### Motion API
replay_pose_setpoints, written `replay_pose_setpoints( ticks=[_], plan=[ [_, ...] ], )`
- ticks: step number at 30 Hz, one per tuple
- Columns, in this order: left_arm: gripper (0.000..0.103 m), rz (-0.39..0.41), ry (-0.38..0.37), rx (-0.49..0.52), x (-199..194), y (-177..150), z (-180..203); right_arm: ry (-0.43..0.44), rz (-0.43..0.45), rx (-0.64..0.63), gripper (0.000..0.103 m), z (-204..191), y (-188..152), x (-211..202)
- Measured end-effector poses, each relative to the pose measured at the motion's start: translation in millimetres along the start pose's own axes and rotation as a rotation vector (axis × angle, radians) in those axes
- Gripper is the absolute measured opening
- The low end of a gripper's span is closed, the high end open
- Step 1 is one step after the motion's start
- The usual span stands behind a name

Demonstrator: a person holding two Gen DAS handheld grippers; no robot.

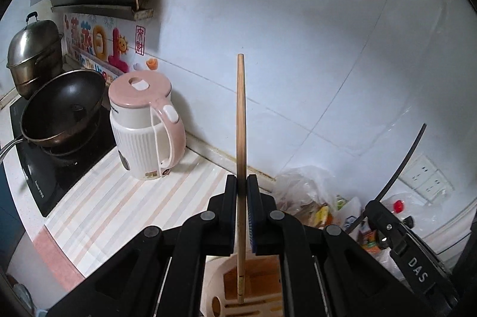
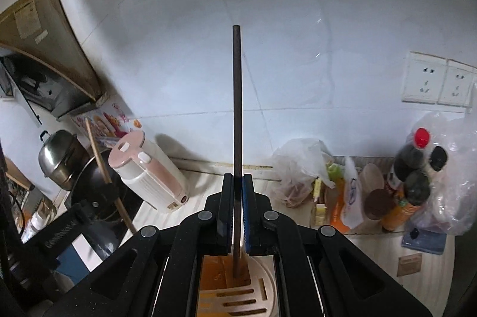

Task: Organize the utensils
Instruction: 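Lift both held chopsticks upright and carry them over the holder, then lower both chopsticks into the holder and open both tools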

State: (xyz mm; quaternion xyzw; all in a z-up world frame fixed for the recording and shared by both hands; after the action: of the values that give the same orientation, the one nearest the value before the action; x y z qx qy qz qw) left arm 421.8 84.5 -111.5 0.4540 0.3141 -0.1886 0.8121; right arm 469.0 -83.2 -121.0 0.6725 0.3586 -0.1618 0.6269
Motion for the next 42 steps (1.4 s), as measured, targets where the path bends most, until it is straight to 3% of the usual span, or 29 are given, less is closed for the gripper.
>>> replay_pose_setpoints(
  ticks=[10, 22, 26, 27, 29, 30, 31, 32, 33, 35, 37, 39, 42],
  plan=[
    [0.004, -0.035, 0.038, 0.035, 26, -22, -10, -0.006, -0.029, -0.032, 0.005, -1, -23, 26],
    [0.004, -0.066, 0.039, 0.117, 22, -35, 0, -0.003, -0.061, -0.043, 0.005, 5, -42, 26],
    [0.009, -0.113, 0.008, 0.122, 10, -38, 6, 0.028, -0.128, -0.048, 0.006, 6, -51, 31],
    [0.014, -0.121, 0.001, 0.124, 5, -38, 7, 0.037, -0.142, -0.045, 0.006, 6, -52, 31],
    [0.037, -0.113, 0.015, 0.131, -4, -36, 8, 0.061, -0.166, -0.037, 0.009, 7, -56, 29],
    [0.059, -0.102, 0.018, 0.128, -11, -33, 8, 0.066, -0.166, -0.036, 0.018, 7, -56, 27],
    [0.075, -0.090, 0.018, 0.120, -18, -31, 6, 0.071, -0.161, -0.035, 0.025, 8, -56, 22],
    [0.078, -0.077, 0.022, 0.110, -25, -28, 4, 0.076, -0.154, -0.031, 0.036, 8, -55, 18],
    [0.081, -0.067, 0.030, 0.109, -32, -27, 2, 0.078, -0.149, -0.025, 0.039, 9, -54, 12],
    [0.088, -0.056, 0.065, 0.130, -44, -27, -1, 0.085, -0.132, -0.014, 0.039, 11, -51, -2],
    [0.103, -0.035, 0.096, 0.148, -53, -28, -6, 0.069, -0.115, -0.005, 0.045, 15, -48, -17],
    [0.103, -0.013, 0.122, 0.157, -63, -32, -11, 0.039, -0.102, -0.004, 0.065, 20, -46, -31],
    [0.103, 0.004, 0.140, 0.163, -74, -42, -18, -0.002, -0.081, 0.000, 0.082, 29, -47, -55]
  ],
)
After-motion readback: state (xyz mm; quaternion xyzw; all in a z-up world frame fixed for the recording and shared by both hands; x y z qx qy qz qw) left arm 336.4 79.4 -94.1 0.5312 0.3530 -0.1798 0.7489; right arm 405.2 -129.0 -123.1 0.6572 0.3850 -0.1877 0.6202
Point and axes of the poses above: each gripper's, at about its wrist camera, not at the fingertips, and x roughly the way its jaws point, z to its right, y to its top, the point moved 7 cm from there along x, roughly the way its jaws point, and after that the axes turned 9 degrees about -x, right-handed, at the moved point
